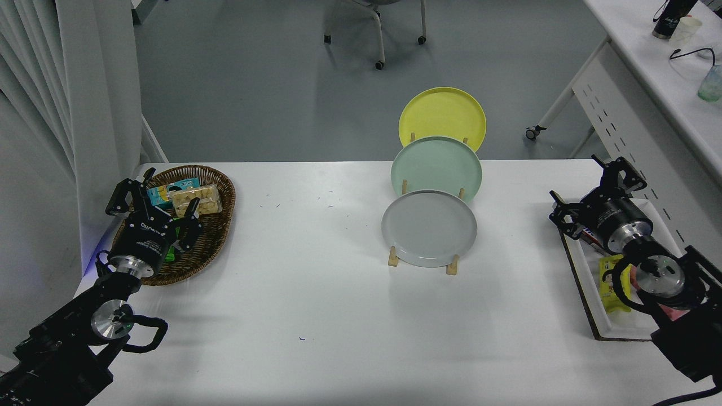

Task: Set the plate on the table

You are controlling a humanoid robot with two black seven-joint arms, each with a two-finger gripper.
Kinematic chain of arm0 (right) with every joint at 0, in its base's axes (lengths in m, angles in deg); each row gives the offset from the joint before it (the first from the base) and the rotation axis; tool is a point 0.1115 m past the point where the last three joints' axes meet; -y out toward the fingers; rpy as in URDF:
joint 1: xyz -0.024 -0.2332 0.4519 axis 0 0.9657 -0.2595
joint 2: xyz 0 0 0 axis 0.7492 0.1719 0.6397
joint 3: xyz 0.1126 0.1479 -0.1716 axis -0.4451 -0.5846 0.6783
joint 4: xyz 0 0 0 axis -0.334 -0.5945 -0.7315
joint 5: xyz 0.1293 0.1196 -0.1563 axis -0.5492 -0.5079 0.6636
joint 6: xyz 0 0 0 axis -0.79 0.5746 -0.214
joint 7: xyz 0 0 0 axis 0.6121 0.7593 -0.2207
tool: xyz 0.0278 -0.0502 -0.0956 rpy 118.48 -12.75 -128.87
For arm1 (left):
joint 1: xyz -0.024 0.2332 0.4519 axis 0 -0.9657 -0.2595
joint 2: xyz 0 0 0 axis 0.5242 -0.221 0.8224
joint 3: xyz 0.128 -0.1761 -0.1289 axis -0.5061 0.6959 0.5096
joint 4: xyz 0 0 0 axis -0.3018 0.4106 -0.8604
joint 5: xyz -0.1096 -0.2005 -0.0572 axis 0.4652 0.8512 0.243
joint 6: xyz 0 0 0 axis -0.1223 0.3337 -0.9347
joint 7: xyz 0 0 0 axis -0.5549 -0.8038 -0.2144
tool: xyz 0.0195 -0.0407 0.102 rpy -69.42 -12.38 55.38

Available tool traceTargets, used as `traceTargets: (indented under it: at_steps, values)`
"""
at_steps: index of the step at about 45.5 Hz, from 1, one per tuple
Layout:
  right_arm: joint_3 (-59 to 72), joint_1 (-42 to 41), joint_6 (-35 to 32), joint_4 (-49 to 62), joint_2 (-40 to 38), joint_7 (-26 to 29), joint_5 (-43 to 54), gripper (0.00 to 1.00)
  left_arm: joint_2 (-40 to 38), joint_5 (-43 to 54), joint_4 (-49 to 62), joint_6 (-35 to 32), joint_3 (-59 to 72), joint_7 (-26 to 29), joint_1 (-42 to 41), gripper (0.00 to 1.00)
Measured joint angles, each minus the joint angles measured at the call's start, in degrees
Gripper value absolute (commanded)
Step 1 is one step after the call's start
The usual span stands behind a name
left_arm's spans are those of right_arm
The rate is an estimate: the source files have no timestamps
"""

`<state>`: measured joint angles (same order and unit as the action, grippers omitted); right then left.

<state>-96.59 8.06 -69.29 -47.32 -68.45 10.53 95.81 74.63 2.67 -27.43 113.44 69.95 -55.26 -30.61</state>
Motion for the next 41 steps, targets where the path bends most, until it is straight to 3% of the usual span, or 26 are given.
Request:
traceTargets:
  at_steps: [33,41]
  values:
    - [4.64,2.79,11.84,-14.85,-7.17,4.31,0.71,1.00,0.00,0.00,0.01,-0.02,0.00,-0.09,0.00,0.98]
    - [5.30,3.23,17.92,-18.15,-7.75,5.53,0.46,1.00,0.00,0.00,0.01,-0.01,0.00,-0.09,0.00,0.98]
